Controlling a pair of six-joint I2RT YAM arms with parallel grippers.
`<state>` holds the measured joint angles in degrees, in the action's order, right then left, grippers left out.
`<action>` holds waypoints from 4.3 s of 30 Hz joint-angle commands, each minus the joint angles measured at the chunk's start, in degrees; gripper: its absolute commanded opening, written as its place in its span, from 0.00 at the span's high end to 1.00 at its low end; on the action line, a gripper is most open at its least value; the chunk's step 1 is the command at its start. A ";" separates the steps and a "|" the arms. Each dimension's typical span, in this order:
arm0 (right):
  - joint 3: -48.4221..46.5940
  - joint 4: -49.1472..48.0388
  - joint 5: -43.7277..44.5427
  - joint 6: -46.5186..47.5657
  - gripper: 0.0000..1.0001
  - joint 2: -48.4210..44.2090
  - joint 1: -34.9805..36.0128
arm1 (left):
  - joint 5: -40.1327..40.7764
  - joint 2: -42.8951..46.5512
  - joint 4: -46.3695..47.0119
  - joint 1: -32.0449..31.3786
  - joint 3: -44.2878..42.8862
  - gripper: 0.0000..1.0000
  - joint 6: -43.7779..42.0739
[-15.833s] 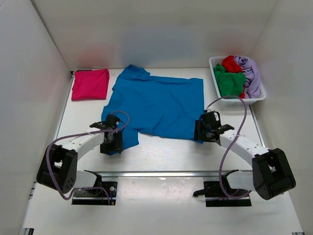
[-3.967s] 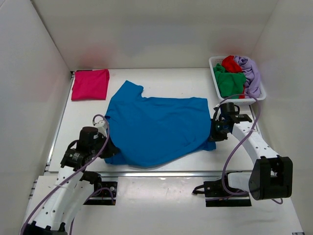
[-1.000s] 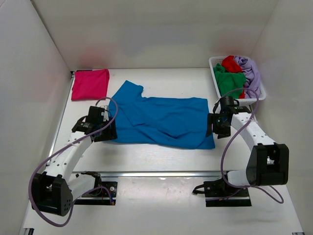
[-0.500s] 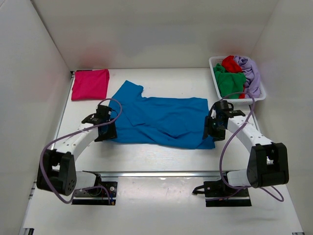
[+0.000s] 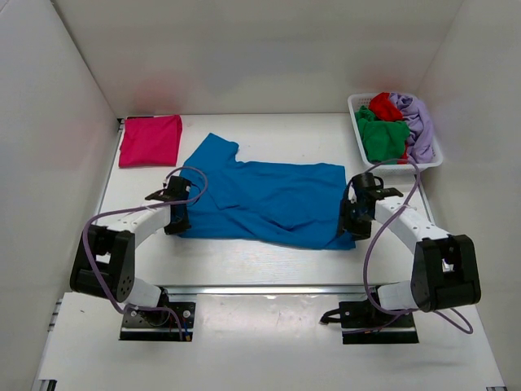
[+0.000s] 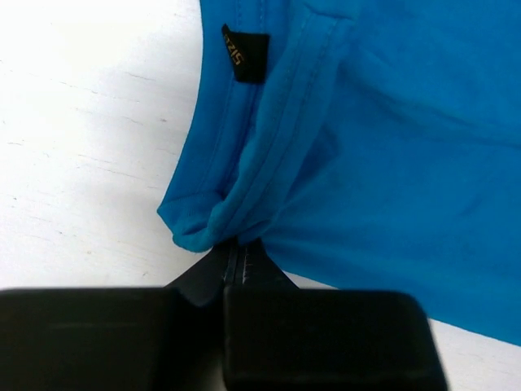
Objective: Fold and stack the t-shirts
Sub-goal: Fold the flattened tshirt in 1/3 of the way, then grap the side of the flattened tshirt furthest away from the robot with both arms
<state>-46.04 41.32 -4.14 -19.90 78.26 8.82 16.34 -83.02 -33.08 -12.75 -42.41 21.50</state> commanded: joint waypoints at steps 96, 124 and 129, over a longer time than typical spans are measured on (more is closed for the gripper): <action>-48.53 -9.24 13.11 0.30 0.50 39.25 0.67 | -5.34 -76.32 -23.88 5.28 -120.36 0.35 -1.46; -50.72 -10.21 15.83 -3.92 0.48 45.40 -0.64 | -16.95 -77.82 -23.17 6.60 -120.19 0.97 -2.78; -51.08 -10.21 16.54 -4.18 0.47 45.32 -0.56 | -16.43 -77.99 -28.16 6.95 -120.18 0.80 -2.08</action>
<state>-94.94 32.42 10.50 -22.65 124.36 8.49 0.19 -161.01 -57.34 -6.11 -160.68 18.74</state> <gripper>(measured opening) 0.527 0.144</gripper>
